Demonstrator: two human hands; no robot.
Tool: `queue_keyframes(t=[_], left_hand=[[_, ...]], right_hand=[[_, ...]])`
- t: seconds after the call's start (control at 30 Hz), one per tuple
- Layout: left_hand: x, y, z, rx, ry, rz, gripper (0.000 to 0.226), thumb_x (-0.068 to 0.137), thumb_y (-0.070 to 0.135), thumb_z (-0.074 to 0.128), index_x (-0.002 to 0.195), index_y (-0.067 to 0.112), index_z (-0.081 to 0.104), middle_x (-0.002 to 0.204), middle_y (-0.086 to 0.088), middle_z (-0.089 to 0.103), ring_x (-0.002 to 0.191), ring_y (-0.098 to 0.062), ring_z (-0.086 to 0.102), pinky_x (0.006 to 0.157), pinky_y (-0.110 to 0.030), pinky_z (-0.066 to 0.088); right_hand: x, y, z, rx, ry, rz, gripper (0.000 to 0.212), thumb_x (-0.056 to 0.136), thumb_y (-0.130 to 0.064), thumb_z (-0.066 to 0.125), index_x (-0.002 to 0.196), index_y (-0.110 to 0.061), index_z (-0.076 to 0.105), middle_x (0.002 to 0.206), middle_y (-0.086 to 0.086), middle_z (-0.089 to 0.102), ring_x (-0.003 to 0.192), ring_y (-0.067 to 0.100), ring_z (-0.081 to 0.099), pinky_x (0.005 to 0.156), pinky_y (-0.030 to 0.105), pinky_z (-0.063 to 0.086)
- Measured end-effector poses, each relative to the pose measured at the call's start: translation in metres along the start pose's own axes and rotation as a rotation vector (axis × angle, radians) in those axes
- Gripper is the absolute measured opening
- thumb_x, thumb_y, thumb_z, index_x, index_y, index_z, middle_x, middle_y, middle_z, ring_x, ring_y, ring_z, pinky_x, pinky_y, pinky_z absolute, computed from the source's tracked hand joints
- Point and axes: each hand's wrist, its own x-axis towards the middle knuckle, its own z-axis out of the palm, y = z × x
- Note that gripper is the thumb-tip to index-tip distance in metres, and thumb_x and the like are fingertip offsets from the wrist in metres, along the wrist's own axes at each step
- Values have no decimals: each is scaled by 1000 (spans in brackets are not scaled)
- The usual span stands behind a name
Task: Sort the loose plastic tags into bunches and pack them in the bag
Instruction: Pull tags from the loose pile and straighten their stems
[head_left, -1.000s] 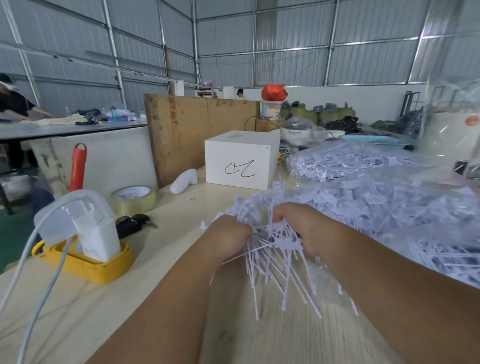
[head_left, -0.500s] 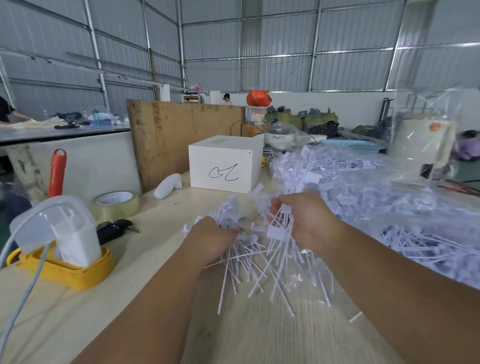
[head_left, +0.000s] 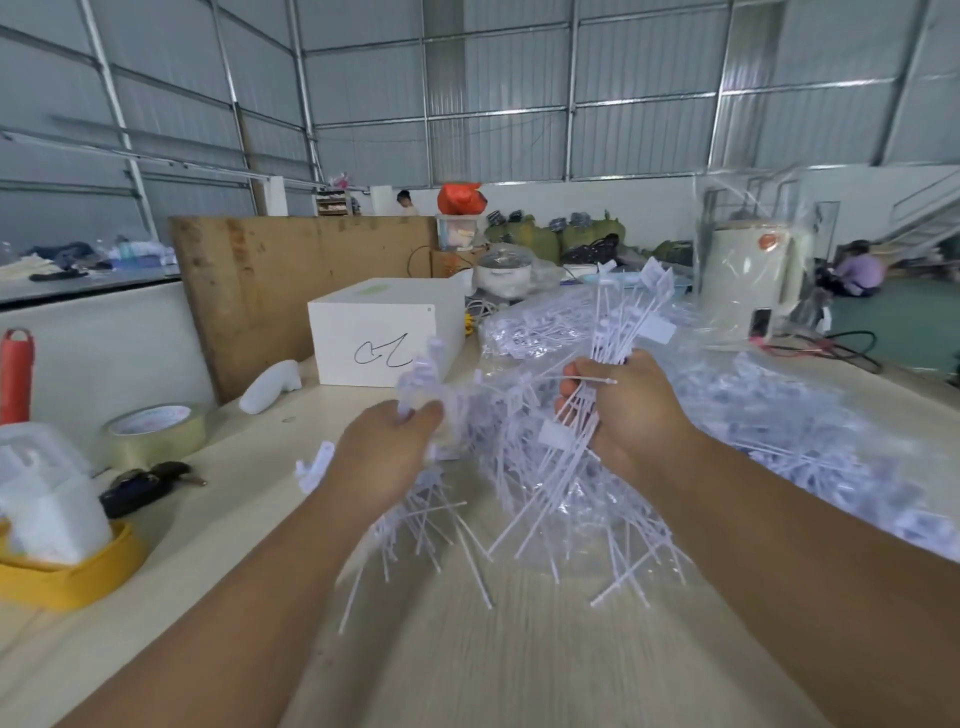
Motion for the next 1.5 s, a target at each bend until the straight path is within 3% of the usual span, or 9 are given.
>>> queue_keyframes(t=[0.13,0.23,0.47,0.63,0.83,1.0,1.23,1.43,1.5], left_hand=[[-19,47,38,-133,-329,-137,59,85,72,47,84,17,70,54,6,53,39,-8,43,44,-19,29],[-25,72,67,-154,-389,-123,51,85,66,54,87,17,67,62,3,59,35,-8,41,43,-18,28],[-43,101,104,-313,-406,-132,26,88,33,57,69,16,61,57,2,58,27,-6,39,48,-24,30],[-51,101,116,-153,-267,53,29,88,20,51,60,18,57,50,4,54,48,-14,50,53,-25,35],[-56,88,125,-390,-171,-4,29,91,18,47,66,11,60,58,5,62,56,-11,58,53,-25,44],[-62,80,123,-413,-178,92,32,96,27,54,69,13,62,66,-2,64,61,-12,58,65,-33,45],[-62,75,120,-316,-133,180,24,97,18,54,76,11,64,72,-1,68,50,3,53,49,-10,38],[-62,73,117,-394,-408,176,24,97,20,58,76,23,70,73,5,72,69,-7,67,69,-21,49],[-67,75,114,-497,-527,143,25,97,10,55,77,18,67,55,11,64,50,0,60,53,-12,45]], right_hand=[[-3,-5,-17,16,34,-17,25,91,9,50,105,-9,42,75,15,48,54,20,48,50,30,43],[-4,-9,-26,-5,63,-42,19,90,7,55,98,-8,45,75,12,57,57,19,56,55,35,48],[-10,-15,-66,-135,-24,-186,21,82,1,64,93,-12,51,64,6,66,62,22,61,66,44,49],[-22,-3,-85,-161,-56,-182,19,82,1,65,92,-11,55,67,6,67,60,21,63,59,38,51],[-29,14,-83,-160,-80,-121,19,89,3,61,105,-5,55,89,19,67,78,30,65,75,53,53],[-33,13,-77,-199,-61,-136,18,91,5,56,103,-8,54,92,18,68,78,28,67,71,44,57],[-32,0,-81,-153,-21,-155,16,90,3,60,93,-12,54,79,8,65,63,13,65,55,29,53],[-36,-15,-86,-42,-50,-113,15,90,4,60,99,-7,54,81,11,65,64,17,65,63,40,58],[-36,-18,-87,-26,-41,-118,19,90,3,61,107,-4,53,83,14,64,67,20,63,65,43,56]])
